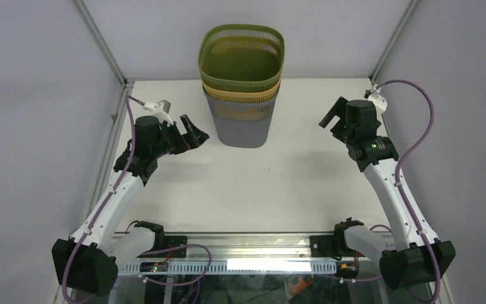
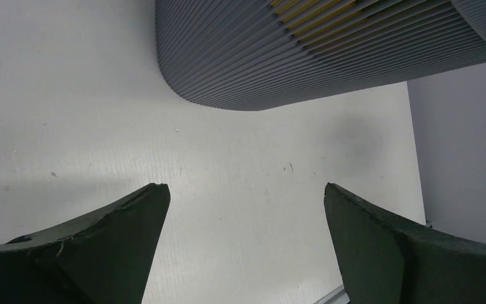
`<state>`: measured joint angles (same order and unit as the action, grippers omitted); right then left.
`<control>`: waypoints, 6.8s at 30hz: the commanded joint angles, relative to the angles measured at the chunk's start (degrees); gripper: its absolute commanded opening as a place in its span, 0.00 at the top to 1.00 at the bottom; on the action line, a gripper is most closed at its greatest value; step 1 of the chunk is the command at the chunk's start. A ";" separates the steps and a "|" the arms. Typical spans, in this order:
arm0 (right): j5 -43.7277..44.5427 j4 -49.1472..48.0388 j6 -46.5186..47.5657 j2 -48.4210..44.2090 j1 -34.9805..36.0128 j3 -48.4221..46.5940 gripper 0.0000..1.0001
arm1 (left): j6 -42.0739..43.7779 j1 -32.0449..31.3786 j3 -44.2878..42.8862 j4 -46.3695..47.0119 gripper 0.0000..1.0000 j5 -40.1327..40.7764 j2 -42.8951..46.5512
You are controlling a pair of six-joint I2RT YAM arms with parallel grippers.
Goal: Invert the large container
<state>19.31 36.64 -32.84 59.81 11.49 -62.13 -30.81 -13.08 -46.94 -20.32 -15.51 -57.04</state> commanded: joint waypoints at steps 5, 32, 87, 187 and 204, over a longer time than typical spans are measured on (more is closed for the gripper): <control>2.02 -3.01 -1.13 0.28 -0.27 0.72 0.01 | 0.51 0.05 -0.01 2.98 0.01 -0.05 0.87; -10.07 -6.45 -12.38 9.86 15.55 2.49 0.02 | 3.54 -23.01 -0.48 4.76 0.01 5.42 -8.28; -17.96 -10.95 -12.73 34.29 16.72 -49.28 0.87 | 14.64 -11.61 -43.92 -2.27 0.01 -0.50 -10.44; -15.99 -0.40 -13.30 3.88 6.89 -8.77 0.05 | 21.22 -24.97 -94.80 -17.36 0.01 25.61 -48.15; -17.57 -1.70 -13.21 5.13 6.89 -7.48 0.05 | 30.76 -24.87 -77.40 -29.08 0.01 24.81 -37.34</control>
<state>2.55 37.98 -45.63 65.25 18.61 -69.52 -3.25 -37.54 -125.21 -46.87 10.39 -93.95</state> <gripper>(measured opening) 0.949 0.987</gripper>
